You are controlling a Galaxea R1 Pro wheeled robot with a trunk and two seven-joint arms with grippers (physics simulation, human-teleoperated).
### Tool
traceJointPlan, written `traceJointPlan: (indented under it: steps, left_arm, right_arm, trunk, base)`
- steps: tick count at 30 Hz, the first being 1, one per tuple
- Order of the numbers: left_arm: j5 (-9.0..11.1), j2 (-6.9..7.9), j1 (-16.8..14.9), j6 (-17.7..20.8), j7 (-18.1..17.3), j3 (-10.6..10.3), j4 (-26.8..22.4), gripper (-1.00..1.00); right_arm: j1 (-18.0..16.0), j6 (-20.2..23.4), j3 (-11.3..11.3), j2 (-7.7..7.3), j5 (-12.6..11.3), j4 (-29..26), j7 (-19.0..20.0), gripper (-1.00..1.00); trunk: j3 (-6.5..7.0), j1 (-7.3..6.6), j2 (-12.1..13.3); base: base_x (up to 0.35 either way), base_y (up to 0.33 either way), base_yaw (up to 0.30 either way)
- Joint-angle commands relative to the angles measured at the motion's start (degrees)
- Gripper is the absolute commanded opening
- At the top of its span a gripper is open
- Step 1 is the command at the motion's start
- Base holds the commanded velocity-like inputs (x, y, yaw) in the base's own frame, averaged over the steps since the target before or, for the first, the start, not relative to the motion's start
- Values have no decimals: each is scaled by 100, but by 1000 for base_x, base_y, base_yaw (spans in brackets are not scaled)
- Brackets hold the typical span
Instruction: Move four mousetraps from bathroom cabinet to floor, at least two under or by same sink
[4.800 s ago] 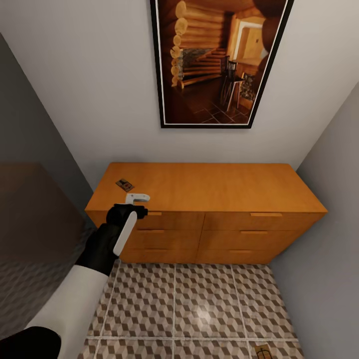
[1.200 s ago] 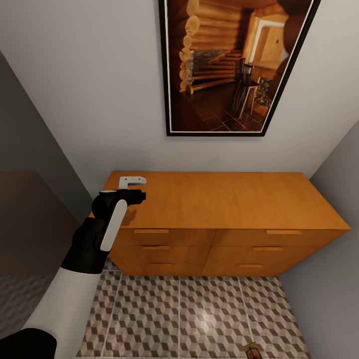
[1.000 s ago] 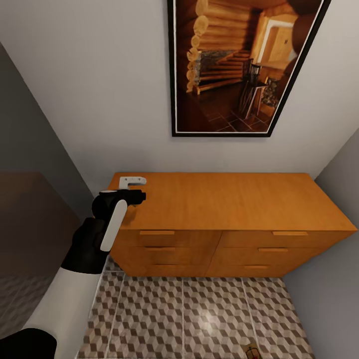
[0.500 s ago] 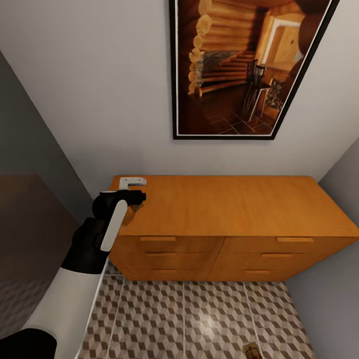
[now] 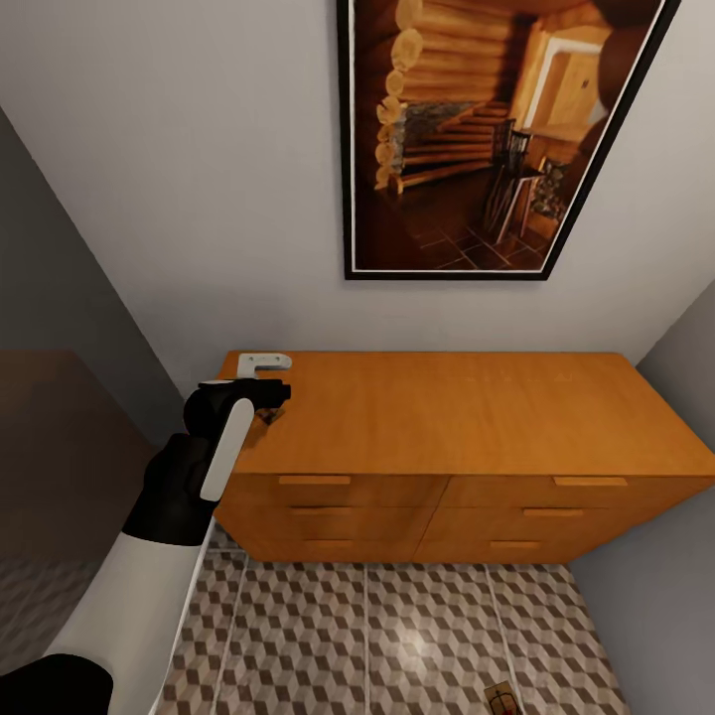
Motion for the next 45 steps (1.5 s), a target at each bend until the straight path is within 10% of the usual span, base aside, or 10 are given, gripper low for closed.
traceJointPlan:
  steps: [1, 45]
  left_arm:
    - [60, 0, -5, 15, 60, -4, -1, 100]
    - [97, -48, -5, 65, 71, 71, 524, 100]
  right_arm:
    - [-3, -13, 50, 1, -28, 2, -37, -100]
    - [-3, -13, 50, 10, -28, 3, -35, -100]
  trunk:
    - [-9, 3, -10]
    - [-9, 3, -10]
  base:
    - [0, 0, 0]
    - [4, 14, 0]
